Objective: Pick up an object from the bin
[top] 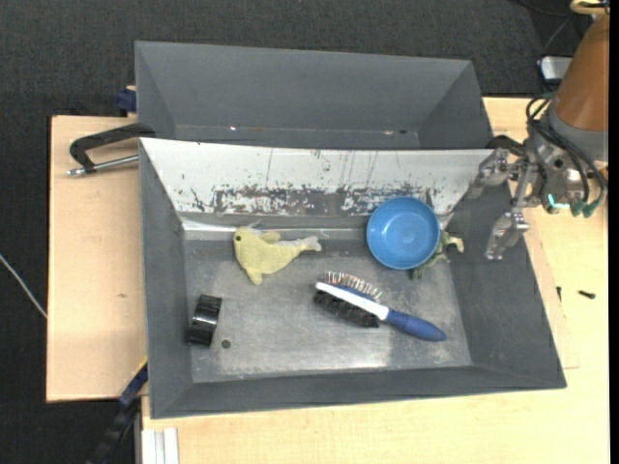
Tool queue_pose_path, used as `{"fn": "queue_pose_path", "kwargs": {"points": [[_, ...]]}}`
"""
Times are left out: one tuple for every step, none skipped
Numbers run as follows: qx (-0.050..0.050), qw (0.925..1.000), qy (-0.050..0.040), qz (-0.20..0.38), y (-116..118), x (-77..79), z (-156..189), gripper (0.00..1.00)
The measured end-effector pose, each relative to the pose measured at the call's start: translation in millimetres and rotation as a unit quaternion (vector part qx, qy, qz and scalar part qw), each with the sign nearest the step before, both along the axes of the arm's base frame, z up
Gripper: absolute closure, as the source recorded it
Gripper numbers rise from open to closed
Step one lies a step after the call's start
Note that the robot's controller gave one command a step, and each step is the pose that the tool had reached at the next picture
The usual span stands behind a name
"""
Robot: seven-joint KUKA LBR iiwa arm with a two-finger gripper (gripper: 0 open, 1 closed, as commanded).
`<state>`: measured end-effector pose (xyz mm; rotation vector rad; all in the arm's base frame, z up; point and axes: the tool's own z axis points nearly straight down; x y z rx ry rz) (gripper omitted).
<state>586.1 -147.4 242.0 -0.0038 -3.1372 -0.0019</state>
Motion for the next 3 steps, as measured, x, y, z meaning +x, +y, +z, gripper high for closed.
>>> {"fn": "queue_pose_path", "kwargs": {"points": [[0.000, 0.9948, -0.0038, -0.102, 40, -37.9, -148, 0.00], [-0.007, 0.9835, -0.0086, -0.181, 79, -26.1, -157, 0.00], [-0.001, 0.9845, -0.0044, -0.175, 88, -27.8, -162, 1.00]]}}
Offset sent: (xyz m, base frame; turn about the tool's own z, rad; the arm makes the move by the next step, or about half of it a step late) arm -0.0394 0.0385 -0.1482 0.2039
